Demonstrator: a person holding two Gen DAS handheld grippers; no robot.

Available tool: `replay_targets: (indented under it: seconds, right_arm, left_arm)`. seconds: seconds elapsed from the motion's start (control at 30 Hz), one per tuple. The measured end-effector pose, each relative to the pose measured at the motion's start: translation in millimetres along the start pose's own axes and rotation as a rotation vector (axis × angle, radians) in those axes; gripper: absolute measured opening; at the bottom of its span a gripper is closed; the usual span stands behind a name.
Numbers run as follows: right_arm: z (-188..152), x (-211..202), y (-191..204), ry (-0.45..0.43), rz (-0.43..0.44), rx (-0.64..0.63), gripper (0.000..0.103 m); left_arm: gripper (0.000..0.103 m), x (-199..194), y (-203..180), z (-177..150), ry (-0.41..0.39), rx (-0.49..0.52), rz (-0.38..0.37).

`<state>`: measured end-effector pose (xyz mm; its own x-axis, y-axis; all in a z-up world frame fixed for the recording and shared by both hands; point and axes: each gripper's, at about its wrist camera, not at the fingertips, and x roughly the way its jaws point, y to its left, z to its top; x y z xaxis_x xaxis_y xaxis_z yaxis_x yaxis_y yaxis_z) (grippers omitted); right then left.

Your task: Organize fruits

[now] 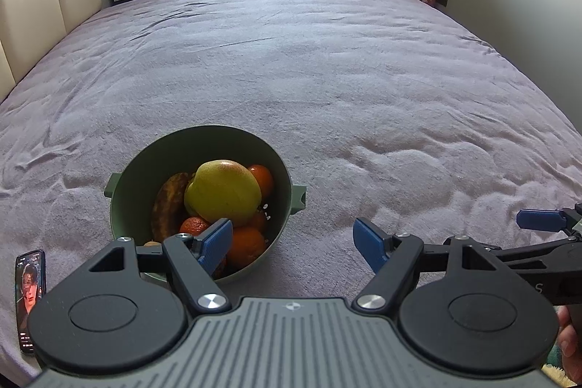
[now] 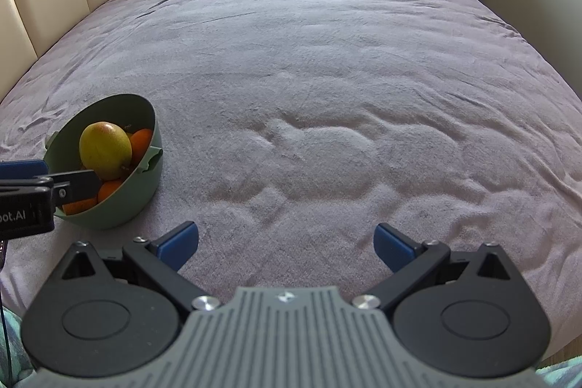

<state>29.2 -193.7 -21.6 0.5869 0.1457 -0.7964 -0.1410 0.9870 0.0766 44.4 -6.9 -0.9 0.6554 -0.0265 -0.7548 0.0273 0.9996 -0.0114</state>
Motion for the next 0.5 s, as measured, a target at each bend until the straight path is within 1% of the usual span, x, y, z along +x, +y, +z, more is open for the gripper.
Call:
replay_targets:
  seconds: [0.5]
  right_arm:
    - [-0.5, 2.2, 2.4, 0.006, 0.002, -0.008, 0.099]
  left_arm:
    - [0.089, -3.0, -0.8, -0.1, -0.018, 0.019, 0.006]
